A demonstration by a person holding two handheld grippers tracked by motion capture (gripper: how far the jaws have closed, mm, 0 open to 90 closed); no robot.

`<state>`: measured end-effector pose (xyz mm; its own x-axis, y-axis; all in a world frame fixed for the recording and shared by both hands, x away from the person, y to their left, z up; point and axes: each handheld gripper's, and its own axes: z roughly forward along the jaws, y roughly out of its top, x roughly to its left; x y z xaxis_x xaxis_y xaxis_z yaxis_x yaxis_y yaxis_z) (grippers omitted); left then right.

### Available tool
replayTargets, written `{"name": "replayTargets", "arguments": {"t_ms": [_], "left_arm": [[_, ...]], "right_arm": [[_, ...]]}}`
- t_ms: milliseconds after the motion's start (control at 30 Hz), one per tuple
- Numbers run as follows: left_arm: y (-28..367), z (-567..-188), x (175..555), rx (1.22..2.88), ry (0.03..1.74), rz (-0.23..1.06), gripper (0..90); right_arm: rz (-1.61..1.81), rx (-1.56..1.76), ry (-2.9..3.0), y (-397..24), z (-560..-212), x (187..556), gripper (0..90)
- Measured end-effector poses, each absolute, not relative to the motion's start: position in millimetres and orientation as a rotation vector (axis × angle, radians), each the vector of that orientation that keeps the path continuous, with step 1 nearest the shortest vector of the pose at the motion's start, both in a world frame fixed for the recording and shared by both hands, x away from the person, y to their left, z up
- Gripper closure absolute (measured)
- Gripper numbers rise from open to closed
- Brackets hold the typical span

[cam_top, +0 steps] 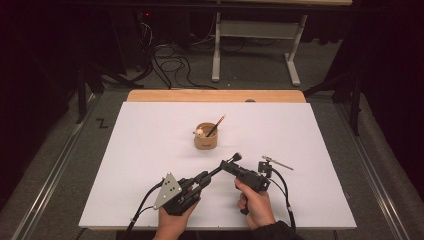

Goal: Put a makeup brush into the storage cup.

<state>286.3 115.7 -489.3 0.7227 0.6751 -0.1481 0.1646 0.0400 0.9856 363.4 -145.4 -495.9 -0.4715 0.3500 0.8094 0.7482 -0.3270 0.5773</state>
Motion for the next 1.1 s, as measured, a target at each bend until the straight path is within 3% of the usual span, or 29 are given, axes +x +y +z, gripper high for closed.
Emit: {"name": "replayTargets", "arguments": {"t_ms": [1100], "left_arm": [[111.8,-496.0,287.6,1.576,0.733,0.421,78.7]], "right_arm": [[-1.89,-1.389,-1.579,-148.8,-492.6,362.3,69.0]]}}
